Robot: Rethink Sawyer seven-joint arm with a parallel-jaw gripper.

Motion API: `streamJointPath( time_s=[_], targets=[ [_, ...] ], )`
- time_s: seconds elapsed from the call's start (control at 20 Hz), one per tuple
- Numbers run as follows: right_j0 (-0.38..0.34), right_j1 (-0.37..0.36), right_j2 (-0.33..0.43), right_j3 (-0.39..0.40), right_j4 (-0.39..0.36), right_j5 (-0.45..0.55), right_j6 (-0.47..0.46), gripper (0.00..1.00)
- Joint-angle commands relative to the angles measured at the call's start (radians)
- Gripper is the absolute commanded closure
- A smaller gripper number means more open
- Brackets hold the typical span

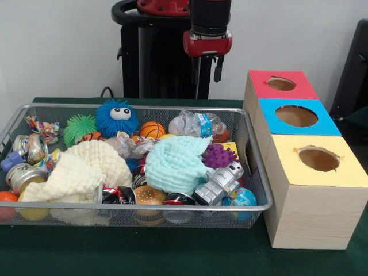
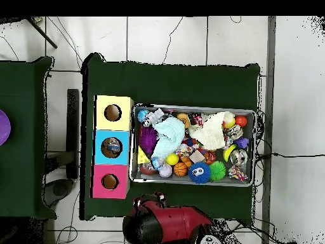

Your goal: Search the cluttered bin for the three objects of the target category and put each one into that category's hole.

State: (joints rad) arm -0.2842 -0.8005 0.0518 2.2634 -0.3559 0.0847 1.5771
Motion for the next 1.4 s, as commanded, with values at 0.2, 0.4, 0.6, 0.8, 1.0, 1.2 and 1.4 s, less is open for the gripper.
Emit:
streamJointPath(
  time_s=[0.2, 0.4, 0.6, 0.8, 1.0, 1.2, 1.4],
  targets=[
    [-0.023, 0.095, 0.029, -0.144, 0.039, -0.098, 0.175, 0.00],
    [-0.027, 0.133, 0.030, -0.167, 0.035, -0.126, 0.173, 0.00],
    [-0.015, 0.146, 0.022, -0.182, 0.037, -0.137, 0.171, 0.00],
    [-0.002, 0.141, 0.010, -0.190, 0.028, -0.173, 0.165, 0.00],
    [0.012, 0.144, -0.008, -0.194, 0.022, -0.224, 0.165, 0.00],
    [0.007, 0.152, -0.008, -0.196, 0.019, -0.259, 0.163, 0.00],
    [-0.007, 0.167, 0.004, -0.205, 0.011, -0.289, 0.157, 0.00]
  ],
)
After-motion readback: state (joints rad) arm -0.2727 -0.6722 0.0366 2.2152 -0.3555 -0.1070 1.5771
